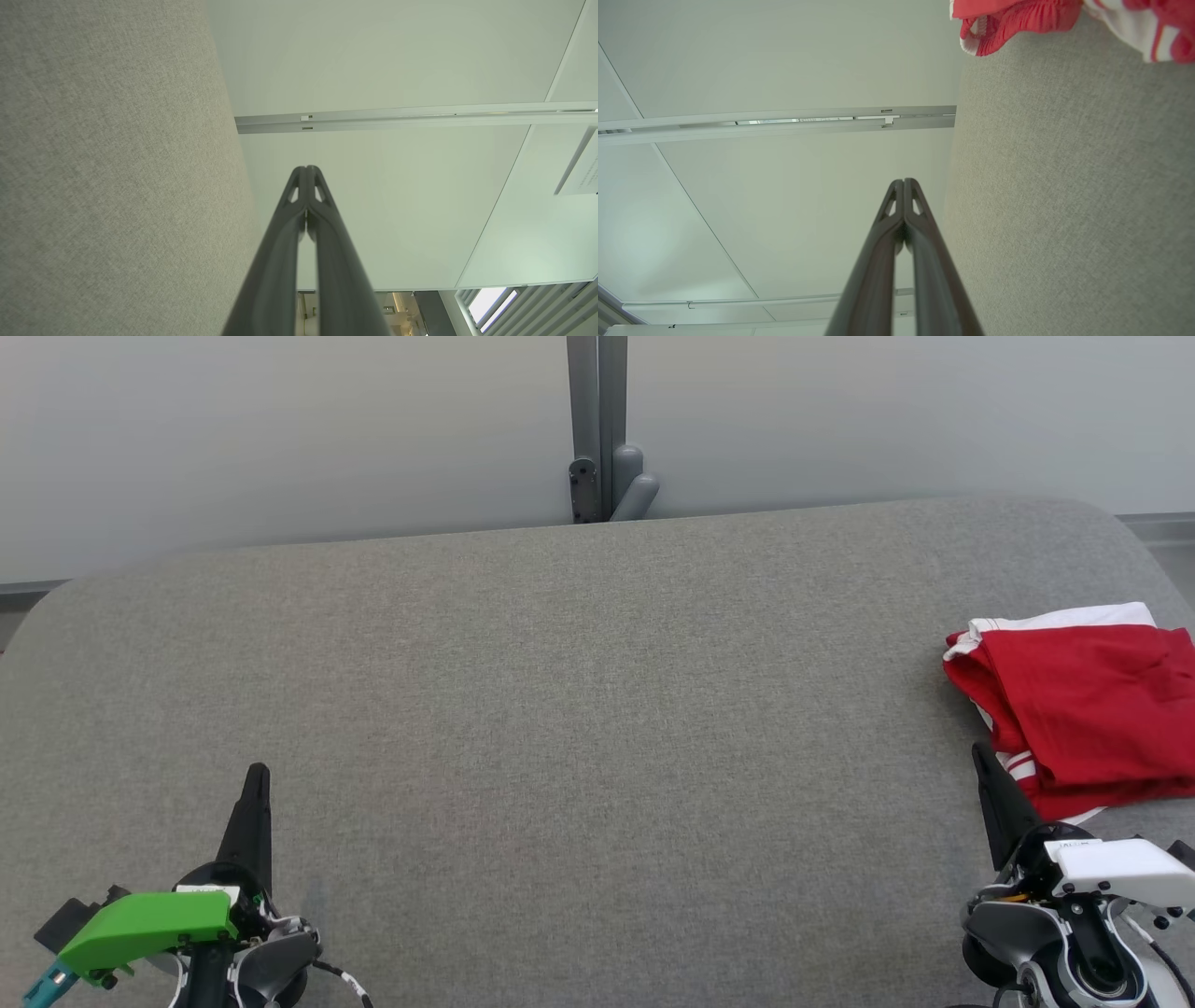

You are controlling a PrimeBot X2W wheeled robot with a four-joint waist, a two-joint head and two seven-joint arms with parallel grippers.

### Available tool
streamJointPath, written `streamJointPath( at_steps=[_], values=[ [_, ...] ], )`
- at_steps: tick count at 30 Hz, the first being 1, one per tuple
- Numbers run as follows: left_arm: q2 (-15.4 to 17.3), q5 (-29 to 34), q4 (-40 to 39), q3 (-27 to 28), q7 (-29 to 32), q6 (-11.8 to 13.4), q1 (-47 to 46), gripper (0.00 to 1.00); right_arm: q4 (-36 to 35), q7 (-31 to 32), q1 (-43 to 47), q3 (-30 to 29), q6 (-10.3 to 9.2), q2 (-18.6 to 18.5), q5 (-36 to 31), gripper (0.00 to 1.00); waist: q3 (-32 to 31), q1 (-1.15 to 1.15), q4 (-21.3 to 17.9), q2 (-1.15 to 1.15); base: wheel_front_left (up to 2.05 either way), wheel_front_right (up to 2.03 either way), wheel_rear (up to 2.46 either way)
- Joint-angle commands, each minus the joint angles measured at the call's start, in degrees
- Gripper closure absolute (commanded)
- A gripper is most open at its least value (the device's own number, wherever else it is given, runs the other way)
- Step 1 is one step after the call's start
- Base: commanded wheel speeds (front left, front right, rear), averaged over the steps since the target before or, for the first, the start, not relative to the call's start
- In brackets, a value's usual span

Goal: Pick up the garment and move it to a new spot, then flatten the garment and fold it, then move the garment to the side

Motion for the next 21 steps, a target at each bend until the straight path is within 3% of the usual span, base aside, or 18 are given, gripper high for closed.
streamJointPath(
  at_steps=[1, 21],
  values=[
    [0.07, -0.09, -0.14, 0.22, 0.15, -0.18, -0.79, 1.0, -0.24, 0.24, -0.51, 0.08, 0.02, -0.25, 0.33, 1.0, 0.0, 0.0, 0.0, 0.0, 0.0, 0.0, 0.0],
    [-0.08, 0.18, -0.13, 0.38, 0.27, -0.18, -0.81, 1.0, -0.24, 0.24, -0.5, 0.09, 0.02, -0.25, 0.34, 1.0, 0.0, 0.0, 0.0, 0.0, 0.0, 0.0, 0.0]
  ],
)
